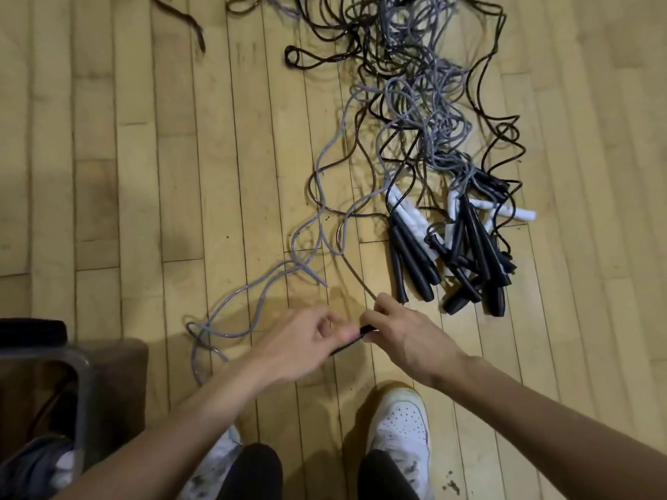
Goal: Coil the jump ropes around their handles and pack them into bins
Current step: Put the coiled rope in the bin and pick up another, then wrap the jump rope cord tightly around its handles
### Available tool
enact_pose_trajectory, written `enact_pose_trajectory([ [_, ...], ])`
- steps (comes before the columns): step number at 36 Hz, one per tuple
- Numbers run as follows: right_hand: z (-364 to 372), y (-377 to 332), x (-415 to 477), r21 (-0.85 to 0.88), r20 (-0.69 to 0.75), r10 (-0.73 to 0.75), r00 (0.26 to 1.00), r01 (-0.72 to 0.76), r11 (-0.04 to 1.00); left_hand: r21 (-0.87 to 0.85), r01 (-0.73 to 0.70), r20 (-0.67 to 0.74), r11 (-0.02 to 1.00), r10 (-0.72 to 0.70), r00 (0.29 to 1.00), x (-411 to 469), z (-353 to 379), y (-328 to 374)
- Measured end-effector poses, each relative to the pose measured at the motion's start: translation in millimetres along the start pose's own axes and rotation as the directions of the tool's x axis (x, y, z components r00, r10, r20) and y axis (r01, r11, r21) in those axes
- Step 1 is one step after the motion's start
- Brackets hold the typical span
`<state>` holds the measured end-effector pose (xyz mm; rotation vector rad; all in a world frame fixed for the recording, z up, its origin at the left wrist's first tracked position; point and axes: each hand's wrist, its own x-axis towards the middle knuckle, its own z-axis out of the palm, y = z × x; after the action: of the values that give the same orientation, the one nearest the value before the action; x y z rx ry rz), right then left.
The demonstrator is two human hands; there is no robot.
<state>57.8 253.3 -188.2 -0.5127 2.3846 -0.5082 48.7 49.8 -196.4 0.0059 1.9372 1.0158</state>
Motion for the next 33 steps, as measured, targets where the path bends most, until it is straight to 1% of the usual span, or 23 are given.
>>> enact_pose_trajectory([
  [1, -1.0, -0.7, 2.7, 0.019, -0.002, 0.012, 1.0, -0.012, 1.0, 0.029, -0.018, 0.068, 0.999, 0.016, 0.998, 0.2, 8.4, 3.1],
  [2, -1.0, -0.9, 4.9, 0.031, 0.002, 0.024, 1.0, -0.024, 0.999, 0.066, -0.029, 0.093, 0.997, 0.023, 0.995, 1.2, 15.5, 4.0],
  [4, 0.5, 0.4, 7.2, 0.019, 0.029, 0.018, 0.999, -0.018, 1.0, 0.117, -0.025, 0.092, 0.993, 0.014, 0.996, 4.2, 23.8, 4.4],
  [6, 2.9, 4.5, 6.4, -0.044, 0.076, -0.012, 0.997, 0.015, 0.999, 0.157, -0.02, 0.115, 0.987, 0.002, 0.993, 6.7, 27.7, 2.7],
  [7, 4.5, 8.1, 5.4, -0.089, 0.111, -0.013, 0.994, 0.023, 0.996, 0.182, -0.028, 0.094, 0.983, 0.011, 0.996, 8.6, 27.7, 3.1],
  [8, 5.9, 11.9, 4.2, -0.137, 0.142, -0.004, 0.99, 0.024, 0.99, 0.21, -0.037, 0.017, 0.977, 0.034, 0.999, 10.9, 26.2, 4.4],
  [9, 7.8, 16.1, 3.7, -0.18, 0.163, 0.009, 0.987, 0.021, 0.983, 0.229, -0.041, -0.119, 0.973, 0.07, 0.99, 14.5, 22.7, 5.5],
  [10, 9.6, 20.0, 2.6, -0.22, 0.175, 0.028, 0.984, 0.012, 0.975, 0.251, -0.051, -0.309, 0.967, 0.13, 0.942, 19.7, 17.6, 7.3],
  [11, 11.4, 24.2, 2.2, -0.259, 0.186, 0.047, 0.982, 0.002, 0.966, 0.3, -0.059, -0.488, 0.952, 0.207, 0.848, 26.8, 10.3, 9.9],
  [12, 12.7, 27.4, 2.1, -0.292, 0.196, 0.066, 0.978, -0.006, 0.956, 0.359, -0.032, -0.599, 0.933, 0.256, 0.759, 34.9, 2.6, 11.5],
  [13, 13.7, 30.1, 2.6, -0.316, 0.206, 0.086, 0.975, -0.017, 0.949, 0.39, 0.025, -0.647, 0.92, 0.255, 0.719, 44.1, -5.7, 12.0],
  [14, 13.2, 31.9, 3.5, -0.33, 0.211, 0.107, 0.972, -0.032, 0.944, 0.395, 0.084, -0.64, 0.915, 0.209, 0.739, 53.8, -14.8, 12.9],
  [16, 10.5, 33.3, 5.9, -0.338, 0.209, 0.152, 0.966, -0.075, 0.938, 0.372, 0.181, -0.545, 0.91, 0.057, 0.836, 73.0, -27.4, 15.4],
  [17, 8.8, 33.2, 7.4, -0.341, 0.205, 0.173, 0.963, -0.095, 0.935, 0.381, 0.22, -0.508, 0.898, 0.005, 0.861, 79.4, -29.2, 15.8],
  [19, 5.9, 32.1, 10.2, -0.371, 0.196, 0.216, 0.956, -0.132, 0.919, 0.396, 0.248, -0.523, 0.884, -0.005, 0.852, 85.1, -29.1, 16.6],
  [21, 1.4, 30.0, 12.2, -0.412, 0.196, 0.278, 0.94, -0.178, 0.893, 0.357, 0.244, -0.547, 0.901, -0.01, 0.837, 86.3, -29.2, 13.0],
  [24, -6.8, 25.3, 13.6, -0.461, 0.216, 0.367, 0.905, -0.237, 0.855, 0.233, 0.209, -0.488, 0.95, -0.071, 0.87, 79.8, -33.4, 0.5],
  [26, -14.6, 20.8, 14.1, -0.49, 0.219, 0.416, 0.882, -0.269, 0.829, 0.096, 0.151, -0.443, 0.984, -0.093, 0.892, 70.6, -43.8, -2.2],
  [27, -18.7, 18.1, 13.0, -0.494, 0.223, 0.435, 0.872, -0.284, 0.822, 0.028, 0.096, -0.429, 0.995, -0.075, 0.9, 61.8, -50.7, 0.4],
  [30, -32.5, 10.5, 9.0, -0.426, 0.232, 0.475, 0.849, -0.35, 0.834, -0.112, -0.114, -0.393, 0.987, 0.062, 0.918, 25.7, -75.3, 22.4],
  [32, -48.2, 1.2, 7.3, -0.332, 0.2, 0.484, 0.852, -0.406, 0.851, -0.134, -0.244, -0.396, 0.961, 0.174, 0.902, -3.3, -93.0, 47.2],
  [33, -58.9, -5.8, 6.3, -0.289, 0.152, 0.48, 0.864, -0.425, 0.858, -0.127, -0.291, -0.4, 0.948, 0.22, 0.89, -17.6, -101.1, 60.6],
])
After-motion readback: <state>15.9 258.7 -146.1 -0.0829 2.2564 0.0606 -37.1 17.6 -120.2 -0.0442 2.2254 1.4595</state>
